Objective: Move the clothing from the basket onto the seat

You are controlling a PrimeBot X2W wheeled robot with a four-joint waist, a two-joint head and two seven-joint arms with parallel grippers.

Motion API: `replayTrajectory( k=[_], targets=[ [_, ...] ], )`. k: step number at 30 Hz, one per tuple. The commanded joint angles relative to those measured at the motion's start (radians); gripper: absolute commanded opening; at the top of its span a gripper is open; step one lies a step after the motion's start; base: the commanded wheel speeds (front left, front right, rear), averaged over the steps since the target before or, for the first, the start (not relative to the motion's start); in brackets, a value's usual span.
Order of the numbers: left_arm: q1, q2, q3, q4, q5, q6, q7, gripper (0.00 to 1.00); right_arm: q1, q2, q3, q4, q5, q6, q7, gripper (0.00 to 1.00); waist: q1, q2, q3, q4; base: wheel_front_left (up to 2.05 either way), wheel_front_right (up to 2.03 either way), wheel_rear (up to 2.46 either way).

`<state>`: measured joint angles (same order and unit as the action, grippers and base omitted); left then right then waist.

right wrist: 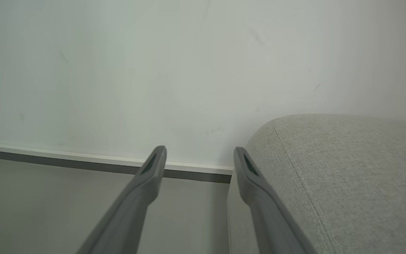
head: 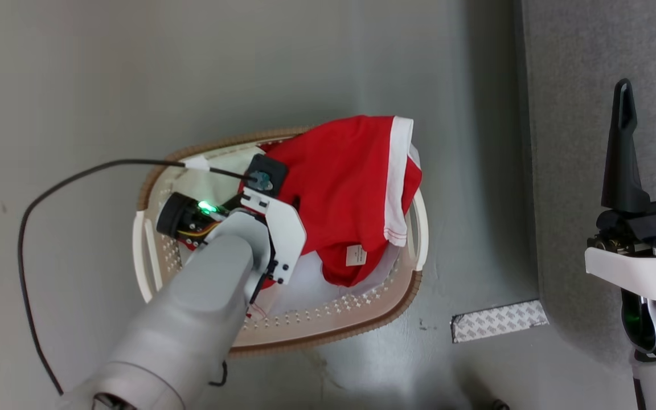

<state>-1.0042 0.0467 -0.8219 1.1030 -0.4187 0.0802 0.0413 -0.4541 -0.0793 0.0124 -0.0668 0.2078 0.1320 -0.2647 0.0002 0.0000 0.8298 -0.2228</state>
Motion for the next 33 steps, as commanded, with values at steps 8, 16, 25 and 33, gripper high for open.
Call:
replayTrajectory(
  k=[8,16,25,33],
  targets=[
    [-0.061,0.007,-0.052,0.045,-0.036,-0.03,-0.004,0.16,-0.017,-0.01,-0.007,-0.02,-0.004,-0.002,0.0,1.0,-0.0002,0.0,0.07,-0.007,0.0,0.0,0.0],
    [-0.032,0.006,-0.082,-0.006,-0.108,-0.081,-0.037,0.0,-0.012,-0.013,-0.025,-0.009,0.006,-0.002,0.0,1.0,-0.0002,0.0,0.044,0.021,0.0,0.0,0.0],
    [0.136,0.005,-0.121,-0.15,-0.257,-0.065,-0.169,0.0,0.104,-0.042,-0.08,0.046,0.014,-0.002,0.0,1.0,-0.0002,0.0,-0.209,0.129,0.0,0.0,0.0],
    [0.289,0.006,-0.128,-0.234,-0.346,-0.048,-0.251,0.0,0.233,-0.055,-0.12,0.093,0.018,-0.002,0.0,1.0,-0.0002,0.0,-0.476,0.186,0.0,0.0,0.0]
  ],
)
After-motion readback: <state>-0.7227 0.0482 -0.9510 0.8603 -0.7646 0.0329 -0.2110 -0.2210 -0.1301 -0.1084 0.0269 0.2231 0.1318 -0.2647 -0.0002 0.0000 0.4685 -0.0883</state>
